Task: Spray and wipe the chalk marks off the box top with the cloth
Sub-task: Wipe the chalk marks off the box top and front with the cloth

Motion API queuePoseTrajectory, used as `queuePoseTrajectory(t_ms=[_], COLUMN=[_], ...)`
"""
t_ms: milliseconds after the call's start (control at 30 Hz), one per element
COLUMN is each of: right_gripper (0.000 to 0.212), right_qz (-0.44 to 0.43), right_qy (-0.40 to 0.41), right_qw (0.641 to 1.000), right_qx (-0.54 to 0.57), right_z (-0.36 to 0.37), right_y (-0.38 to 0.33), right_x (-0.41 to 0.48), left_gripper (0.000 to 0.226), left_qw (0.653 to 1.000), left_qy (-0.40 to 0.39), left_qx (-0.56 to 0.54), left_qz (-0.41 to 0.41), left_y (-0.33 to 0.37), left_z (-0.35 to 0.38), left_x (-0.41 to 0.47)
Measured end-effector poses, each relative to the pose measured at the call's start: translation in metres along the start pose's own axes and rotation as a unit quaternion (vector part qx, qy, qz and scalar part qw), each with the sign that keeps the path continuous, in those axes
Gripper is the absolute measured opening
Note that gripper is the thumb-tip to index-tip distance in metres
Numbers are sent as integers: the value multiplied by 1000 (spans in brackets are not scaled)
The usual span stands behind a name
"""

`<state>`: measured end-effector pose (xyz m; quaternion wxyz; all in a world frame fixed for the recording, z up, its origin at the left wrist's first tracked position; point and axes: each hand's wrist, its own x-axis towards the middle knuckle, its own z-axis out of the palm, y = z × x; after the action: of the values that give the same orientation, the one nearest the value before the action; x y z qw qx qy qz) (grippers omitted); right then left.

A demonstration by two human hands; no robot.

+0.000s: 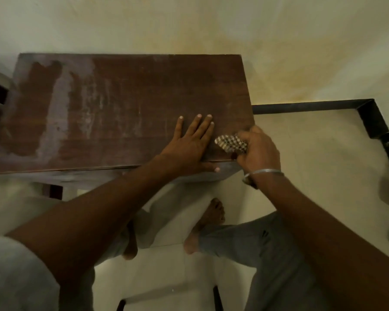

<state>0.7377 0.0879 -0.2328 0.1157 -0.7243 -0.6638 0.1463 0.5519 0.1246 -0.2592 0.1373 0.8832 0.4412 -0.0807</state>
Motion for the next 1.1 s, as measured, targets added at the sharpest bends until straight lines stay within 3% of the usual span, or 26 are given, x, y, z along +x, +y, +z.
queuePoseTrajectory(t_ms=[133,300,433,767,967,1100], right_gripper=[37,35,34,36,37,36], right_qz=[4,131,155,60,-5,-56], right_qy=[-10,60,74,34,-3,-18], right_qw=[1000,989,985,996,998,995], right_qx=[-5,-29,-35,-54,-62,-79], right_z=[1,2,4,36,55,74], right_y=[0,3,-6,-83,-141,-187], right_x=[-17,-22,-24,-29,-28,-25], left_gripper=[104,90,85,80,73,83], left_qw=[1000,1000,999,1000,995,990], left_qy=[15,9,37,-3,69,43], left_qx=[16,3,17,7,-15,-27], left_qz=[1,-2,16,-26,-71,-128], left_y=[-3,-8,-15,-37,-95,-123], left_z=[5,4,14,12,32,31], left_x=[-9,-22,-31,-68,-125,-152])
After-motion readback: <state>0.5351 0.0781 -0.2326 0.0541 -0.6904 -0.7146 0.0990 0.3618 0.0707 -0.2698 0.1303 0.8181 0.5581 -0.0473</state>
